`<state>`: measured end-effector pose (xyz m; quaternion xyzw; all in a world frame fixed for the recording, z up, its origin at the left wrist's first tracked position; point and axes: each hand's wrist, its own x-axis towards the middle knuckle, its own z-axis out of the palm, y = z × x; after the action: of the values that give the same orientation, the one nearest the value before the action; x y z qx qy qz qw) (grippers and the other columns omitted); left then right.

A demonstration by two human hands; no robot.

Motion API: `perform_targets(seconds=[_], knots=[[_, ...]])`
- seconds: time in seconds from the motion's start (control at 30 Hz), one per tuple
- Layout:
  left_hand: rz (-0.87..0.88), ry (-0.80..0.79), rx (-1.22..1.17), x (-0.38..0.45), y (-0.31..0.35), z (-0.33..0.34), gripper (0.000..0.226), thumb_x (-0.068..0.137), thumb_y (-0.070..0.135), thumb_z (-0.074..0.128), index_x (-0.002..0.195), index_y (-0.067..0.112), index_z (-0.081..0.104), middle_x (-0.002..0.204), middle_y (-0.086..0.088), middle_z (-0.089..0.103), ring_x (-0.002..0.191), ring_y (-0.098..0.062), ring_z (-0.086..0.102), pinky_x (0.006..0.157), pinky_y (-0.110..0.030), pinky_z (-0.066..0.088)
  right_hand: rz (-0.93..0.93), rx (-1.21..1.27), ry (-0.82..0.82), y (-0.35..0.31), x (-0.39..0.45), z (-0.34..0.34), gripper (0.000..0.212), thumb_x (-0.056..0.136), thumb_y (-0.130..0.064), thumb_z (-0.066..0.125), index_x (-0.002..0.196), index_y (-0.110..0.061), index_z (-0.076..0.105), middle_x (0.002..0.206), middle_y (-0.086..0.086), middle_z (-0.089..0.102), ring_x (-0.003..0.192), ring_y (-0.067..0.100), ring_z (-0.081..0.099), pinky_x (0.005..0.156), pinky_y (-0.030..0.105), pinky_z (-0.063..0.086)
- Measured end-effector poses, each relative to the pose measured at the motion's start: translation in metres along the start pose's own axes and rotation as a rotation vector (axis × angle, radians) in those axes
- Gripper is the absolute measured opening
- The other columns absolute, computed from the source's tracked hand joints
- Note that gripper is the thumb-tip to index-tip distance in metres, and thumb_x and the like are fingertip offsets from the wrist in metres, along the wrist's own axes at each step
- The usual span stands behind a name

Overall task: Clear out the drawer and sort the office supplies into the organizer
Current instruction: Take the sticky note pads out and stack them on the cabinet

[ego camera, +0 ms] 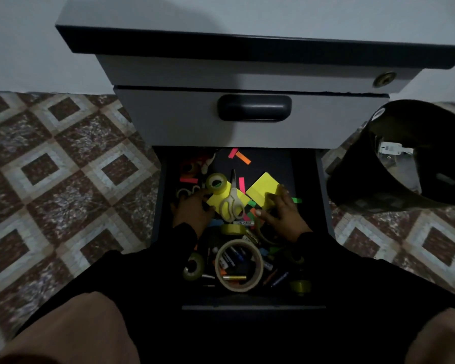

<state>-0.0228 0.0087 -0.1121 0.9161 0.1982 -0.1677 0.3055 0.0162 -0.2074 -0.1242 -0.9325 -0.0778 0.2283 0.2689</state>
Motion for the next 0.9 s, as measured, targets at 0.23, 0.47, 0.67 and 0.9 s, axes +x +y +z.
perform_targets(seconds=[0.23, 0.47, 0.67, 0.9], knots=[[-0.033, -0.046, -0.515, 0.004, 0.005, 0.007, 0.039, 0.081, -0.005, 0.066, 0.117, -0.001, 0.051, 0.101, -0.019, 0.059, 0.094, -0.027, 0.056, 0.085, -0.04, 0.05, -0.02, -0.144, 0.039, 0.004, 0.007, 0.005, 0.071, 0.085, -0.053, 0.055, 0.143, -0.02, 0.032, 0.158, 0.007, 0.002, 0.146, 0.023, 0.001, 0.118, 0.039, 0.011], [-0.042, 0.015, -0.695, 0.004, 0.014, 0.007, 0.031, 0.076, -0.023, 0.058, 0.08, 0.008, 0.052, 0.067, -0.004, 0.047, 0.053, 0.007, 0.054, 0.052, -0.007, 0.044, 0.017, -0.128, 0.002, 0.002, 0.007, -0.002, 0.066, 0.084, -0.055, 0.055, 0.141, -0.027, 0.035, 0.158, 0.001, -0.005, 0.145, 0.024, 0.0, 0.116, 0.044, 0.014], [-0.038, 0.045, -0.742, 0.006, 0.008, -0.016, 0.032, 0.078, -0.02, 0.058, 0.08, 0.011, 0.052, 0.072, -0.003, 0.047, 0.066, -0.011, 0.049, 0.062, -0.021, 0.043, 0.081, -0.144, -0.027, -0.002, 0.005, -0.005, 0.064, 0.086, -0.057, 0.051, 0.142, -0.032, 0.032, 0.158, 0.005, -0.012, 0.144, 0.03, -0.006, 0.115, 0.046, 0.01], [-0.037, -0.055, -0.609, 0.002, -0.008, -0.025, 0.028, 0.083, -0.012, 0.057, 0.099, 0.009, 0.067, 0.092, -0.016, 0.059, 0.073, -0.022, 0.052, 0.069, -0.034, 0.045, 0.069, -0.107, -0.039, -0.007, 0.004, -0.008, 0.062, 0.087, -0.05, 0.055, 0.142, -0.027, 0.036, 0.157, 0.013, 0.0, 0.145, 0.03, -0.003, 0.116, 0.038, 0.009]])
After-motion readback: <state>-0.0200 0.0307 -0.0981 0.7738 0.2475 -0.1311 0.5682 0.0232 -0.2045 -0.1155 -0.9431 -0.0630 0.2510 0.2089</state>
